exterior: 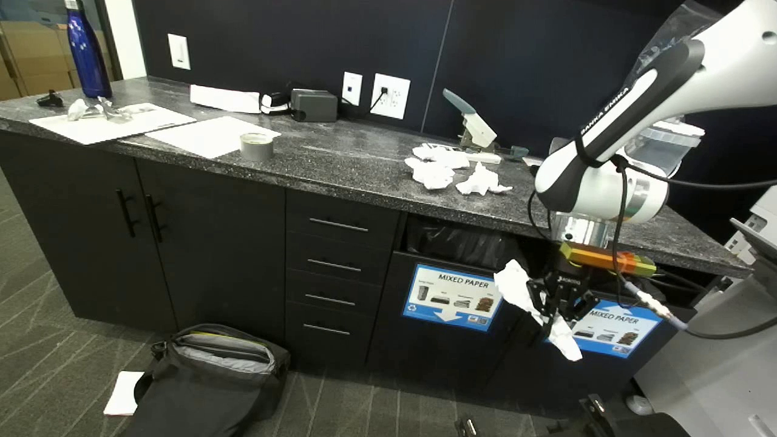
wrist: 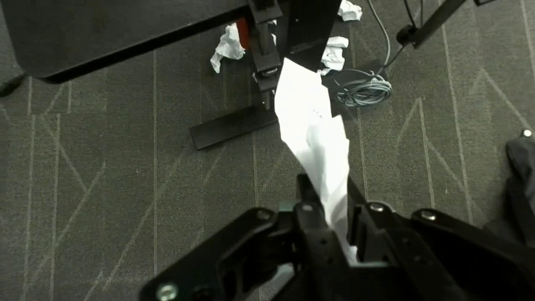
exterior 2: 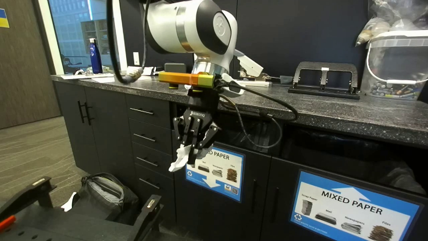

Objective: Pick the papers on the counter and put them in the recycle bin

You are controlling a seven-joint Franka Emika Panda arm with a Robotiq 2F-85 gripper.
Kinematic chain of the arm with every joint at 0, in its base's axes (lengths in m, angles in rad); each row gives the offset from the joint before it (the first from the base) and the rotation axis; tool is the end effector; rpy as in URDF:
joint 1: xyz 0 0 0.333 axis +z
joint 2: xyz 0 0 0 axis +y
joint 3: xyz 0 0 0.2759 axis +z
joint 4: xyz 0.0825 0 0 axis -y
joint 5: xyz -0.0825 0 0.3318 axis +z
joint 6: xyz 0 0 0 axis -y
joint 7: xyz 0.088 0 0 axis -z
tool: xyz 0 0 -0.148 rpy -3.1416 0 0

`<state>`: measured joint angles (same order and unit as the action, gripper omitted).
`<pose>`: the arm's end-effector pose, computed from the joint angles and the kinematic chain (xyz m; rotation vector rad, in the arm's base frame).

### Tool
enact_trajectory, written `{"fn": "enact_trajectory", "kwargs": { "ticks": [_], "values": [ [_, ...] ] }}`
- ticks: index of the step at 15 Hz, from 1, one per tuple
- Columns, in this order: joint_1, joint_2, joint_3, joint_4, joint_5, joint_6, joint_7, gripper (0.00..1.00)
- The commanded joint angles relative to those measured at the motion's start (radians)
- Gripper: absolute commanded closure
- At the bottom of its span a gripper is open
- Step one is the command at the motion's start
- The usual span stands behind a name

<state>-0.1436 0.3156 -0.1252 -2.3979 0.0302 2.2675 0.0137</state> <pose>0.3778 -0.1079 0.1316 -2.9945 0.4675 0.6811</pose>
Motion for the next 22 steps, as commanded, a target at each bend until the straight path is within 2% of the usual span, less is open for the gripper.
{"fn": "enact_trajectory", "kwargs": {
  "ticks": [1, 6, 9, 12, 19, 22],
  "values": [
    [0.020, -0.017, -0.016, -0.089, -0.076, 0.155, 0.015, 0.83],
    [0.044, 0.102, -0.030, -0.064, -0.124, 0.421, 0.071, 0.82],
    [0.082, 0.180, -0.055, -0.023, -0.140, 0.506, 0.113, 0.82],
    [0.125, 0.236, -0.074, 0.042, -0.143, 0.494, 0.131, 0.83],
    [0.180, 0.278, -0.089, 0.186, -0.149, 0.440, 0.143, 0.82],
    [0.181, 0.296, -0.087, 0.235, -0.140, 0.487, 0.157, 0.82]
  ]
}}
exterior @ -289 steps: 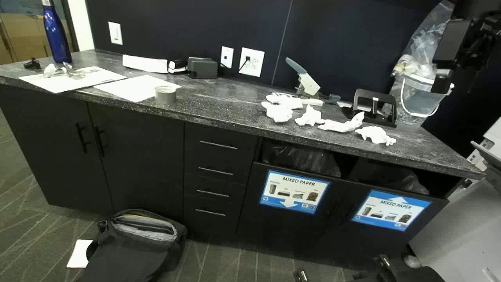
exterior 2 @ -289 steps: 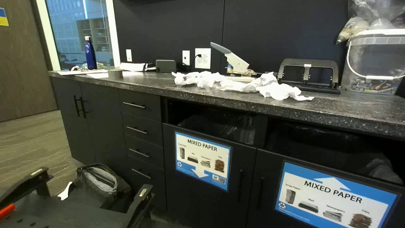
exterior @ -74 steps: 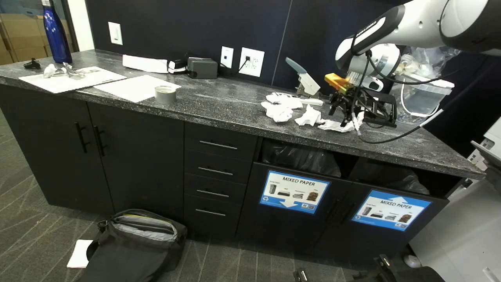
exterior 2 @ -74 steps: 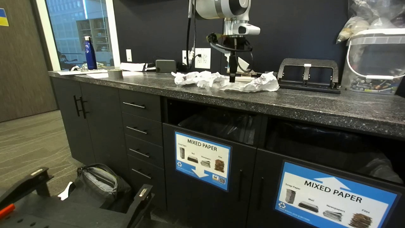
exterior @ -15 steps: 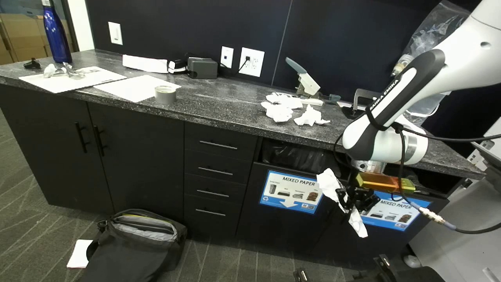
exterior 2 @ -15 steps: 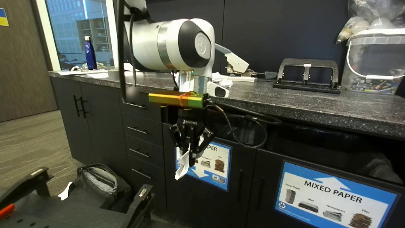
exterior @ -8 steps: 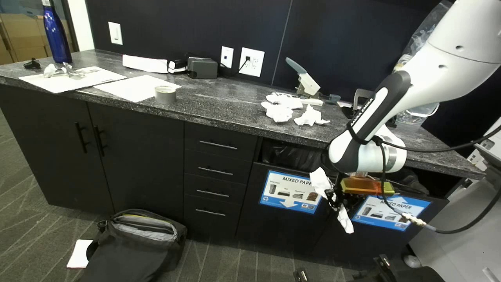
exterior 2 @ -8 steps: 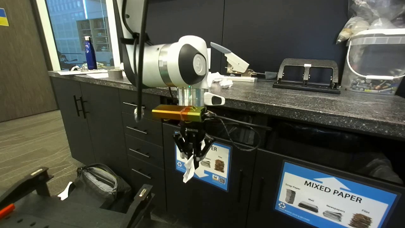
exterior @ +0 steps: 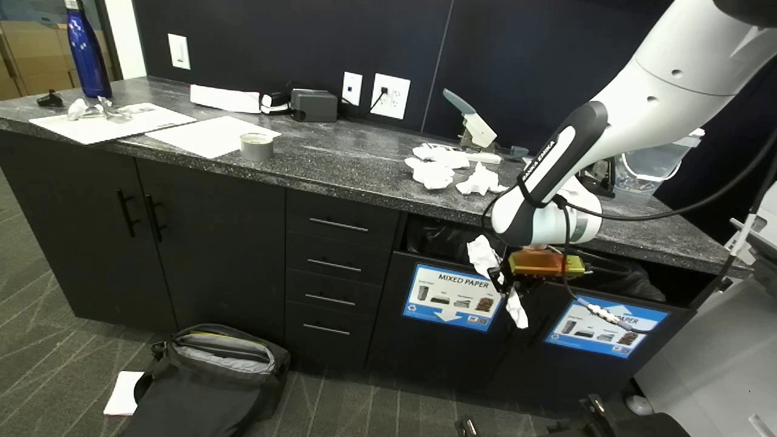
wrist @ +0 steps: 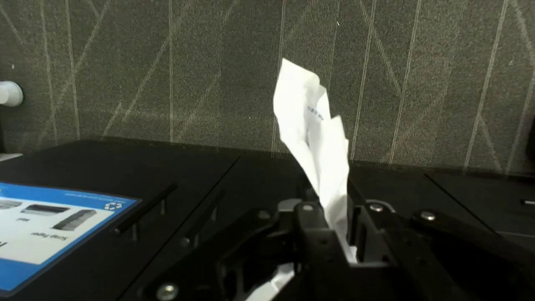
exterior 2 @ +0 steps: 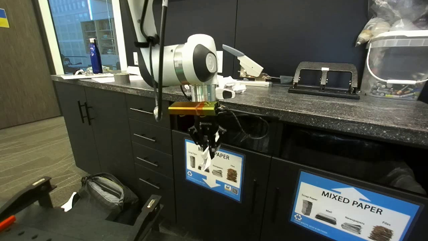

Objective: Pick the papers on the counter and put them in the recycle bin

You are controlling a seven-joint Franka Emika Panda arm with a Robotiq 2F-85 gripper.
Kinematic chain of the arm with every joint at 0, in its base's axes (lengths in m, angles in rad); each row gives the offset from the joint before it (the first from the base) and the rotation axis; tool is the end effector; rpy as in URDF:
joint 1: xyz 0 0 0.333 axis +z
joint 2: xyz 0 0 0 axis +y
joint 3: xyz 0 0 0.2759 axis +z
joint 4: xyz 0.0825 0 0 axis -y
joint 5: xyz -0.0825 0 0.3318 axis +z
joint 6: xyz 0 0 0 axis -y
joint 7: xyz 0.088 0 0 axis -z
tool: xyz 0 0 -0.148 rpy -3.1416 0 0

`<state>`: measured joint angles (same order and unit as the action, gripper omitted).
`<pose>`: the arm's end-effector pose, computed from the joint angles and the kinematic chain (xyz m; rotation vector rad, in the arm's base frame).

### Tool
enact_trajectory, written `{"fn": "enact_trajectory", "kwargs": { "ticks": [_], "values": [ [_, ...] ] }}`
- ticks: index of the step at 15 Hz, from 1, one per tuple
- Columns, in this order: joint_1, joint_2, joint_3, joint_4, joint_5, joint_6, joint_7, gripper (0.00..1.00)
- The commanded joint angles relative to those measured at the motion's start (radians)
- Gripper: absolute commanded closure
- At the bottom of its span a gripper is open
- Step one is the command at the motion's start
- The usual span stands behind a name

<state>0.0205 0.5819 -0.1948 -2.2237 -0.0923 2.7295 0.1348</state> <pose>0.4780 -0.0937 0.0833 2.9851 -0.2925 -0.1088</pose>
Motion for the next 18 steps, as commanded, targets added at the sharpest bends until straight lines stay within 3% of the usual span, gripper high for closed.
{"fn": "enact_trajectory", "kwargs": {
  "ticks": [1, 13, 15, 18],
  "values": [
    [0.015, 0.037, -0.016, 0.074, -0.013, 0.043, 0.041, 0.83],
    [0.044, 0.184, -0.045, 0.273, 0.000, 0.146, 0.101, 0.82],
    [0.052, 0.202, -0.055, 0.294, 0.008, 0.184, 0.114, 0.82],
    [0.054, 0.213, -0.056, 0.251, 0.040, 0.335, 0.141, 0.81]
  ]
}}
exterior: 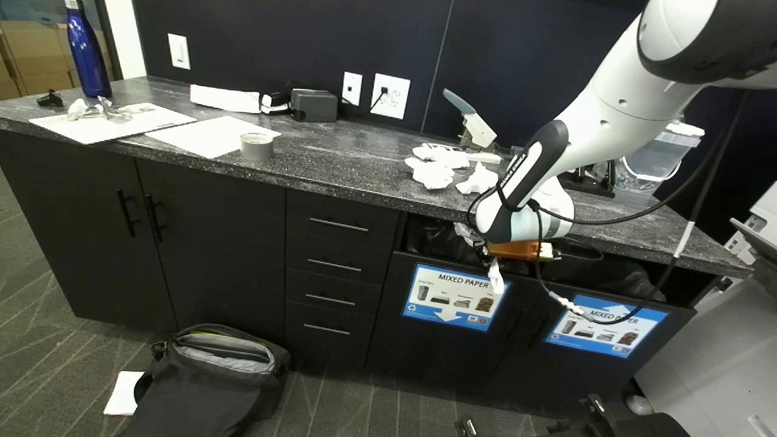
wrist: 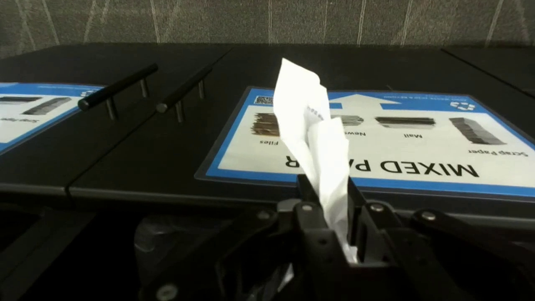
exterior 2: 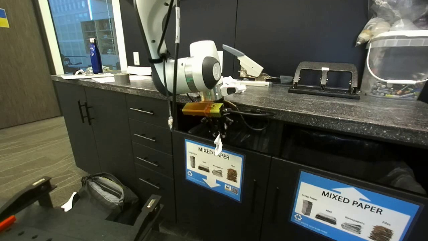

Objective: Pick the papers on the counter and put them in the recycle bin

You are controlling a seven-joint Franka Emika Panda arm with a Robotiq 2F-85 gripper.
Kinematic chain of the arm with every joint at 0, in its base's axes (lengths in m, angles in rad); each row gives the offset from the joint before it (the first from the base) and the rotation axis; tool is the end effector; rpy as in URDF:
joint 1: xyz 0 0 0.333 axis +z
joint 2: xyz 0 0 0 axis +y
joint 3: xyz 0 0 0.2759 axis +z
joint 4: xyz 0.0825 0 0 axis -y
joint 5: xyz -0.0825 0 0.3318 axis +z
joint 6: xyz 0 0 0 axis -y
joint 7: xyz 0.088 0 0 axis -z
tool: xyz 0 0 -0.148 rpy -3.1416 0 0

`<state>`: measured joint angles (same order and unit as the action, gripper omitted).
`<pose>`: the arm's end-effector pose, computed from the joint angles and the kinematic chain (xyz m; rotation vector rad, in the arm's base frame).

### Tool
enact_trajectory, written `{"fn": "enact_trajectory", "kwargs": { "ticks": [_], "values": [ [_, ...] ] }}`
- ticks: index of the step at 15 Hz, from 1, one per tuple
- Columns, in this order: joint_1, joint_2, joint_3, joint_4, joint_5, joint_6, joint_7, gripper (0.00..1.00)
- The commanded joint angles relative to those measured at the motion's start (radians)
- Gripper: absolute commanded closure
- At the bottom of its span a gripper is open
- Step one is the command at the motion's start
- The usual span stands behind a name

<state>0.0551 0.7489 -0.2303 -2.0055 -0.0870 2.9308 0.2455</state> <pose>0.5581 -0.0993 0.0823 2.9331 -0.3867 0.2888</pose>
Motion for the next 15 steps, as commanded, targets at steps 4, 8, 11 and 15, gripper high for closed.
{"fn": "enact_trajectory", "kwargs": {
  "ticks": [4, 8, 11, 15],
  "values": [
    [0.057, 0.084, -0.050, -0.004, 0.104, 0.366, 0.017, 0.82],
    [0.071, 0.136, -0.043, 0.009, 0.220, 0.530, -0.015, 0.81],
    [0.088, 0.177, -0.045, 0.036, 0.304, 0.612, -0.039, 0.82],
    [0.118, 0.252, -0.059, 0.106, 0.413, 0.646, -0.074, 0.82]
  ]
}}
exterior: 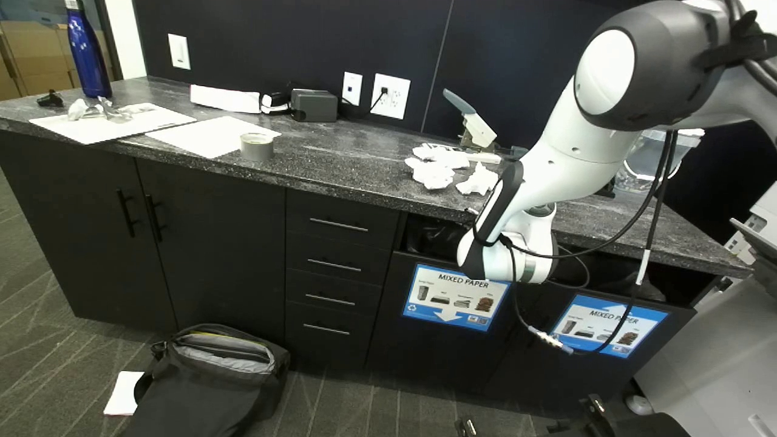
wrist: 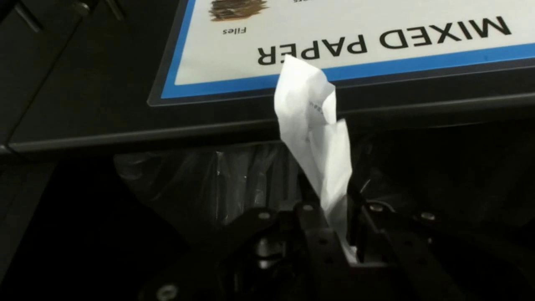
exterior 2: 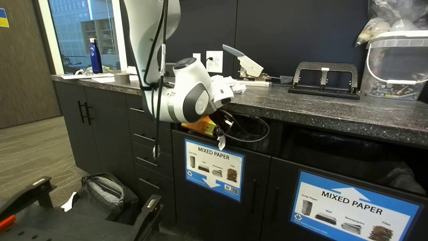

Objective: Pick the papers on the counter and put them in the recycle bin

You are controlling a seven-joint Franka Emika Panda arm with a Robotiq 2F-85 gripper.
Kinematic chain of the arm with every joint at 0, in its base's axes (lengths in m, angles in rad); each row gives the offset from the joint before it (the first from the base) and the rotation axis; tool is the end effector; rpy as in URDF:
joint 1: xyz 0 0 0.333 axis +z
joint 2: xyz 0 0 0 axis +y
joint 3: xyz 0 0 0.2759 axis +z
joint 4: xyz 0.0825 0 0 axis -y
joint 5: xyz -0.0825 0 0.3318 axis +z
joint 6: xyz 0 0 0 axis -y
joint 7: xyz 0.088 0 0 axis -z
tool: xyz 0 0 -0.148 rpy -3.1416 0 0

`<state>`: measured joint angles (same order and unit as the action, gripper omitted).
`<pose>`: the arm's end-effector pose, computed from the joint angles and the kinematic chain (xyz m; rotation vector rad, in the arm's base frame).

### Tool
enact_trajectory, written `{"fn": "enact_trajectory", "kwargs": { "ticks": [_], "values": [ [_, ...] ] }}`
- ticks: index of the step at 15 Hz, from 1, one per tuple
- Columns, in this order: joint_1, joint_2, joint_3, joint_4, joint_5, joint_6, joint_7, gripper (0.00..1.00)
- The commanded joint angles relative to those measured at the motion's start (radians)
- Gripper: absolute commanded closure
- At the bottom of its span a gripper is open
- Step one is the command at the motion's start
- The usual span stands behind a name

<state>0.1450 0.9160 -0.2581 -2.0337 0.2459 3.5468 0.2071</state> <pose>0.5684 -0.0964 0.0737 2.7677 -0.5818 0.9568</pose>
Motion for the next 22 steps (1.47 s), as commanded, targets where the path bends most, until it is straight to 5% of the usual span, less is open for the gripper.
{"fn": "enact_trajectory", "kwargs": {
  "ticks": [1, 17, 18, 20, 22],
  "values": [
    [0.037, 0.103, -0.037, 0.157, 0.107, 0.025, -0.043, 0.81],
    [0.166, 0.289, -0.183, 0.382, 0.287, -0.077, -0.029, 0.82],
    [0.165, 0.282, -0.182, 0.374, 0.288, -0.073, -0.026, 0.56],
    [0.174, 0.278, -0.190, 0.367, 0.290, -0.072, -0.022, 0.57],
    [0.171, 0.266, -0.185, 0.357, 0.278, -0.068, -0.023, 0.43]
  ]
}}
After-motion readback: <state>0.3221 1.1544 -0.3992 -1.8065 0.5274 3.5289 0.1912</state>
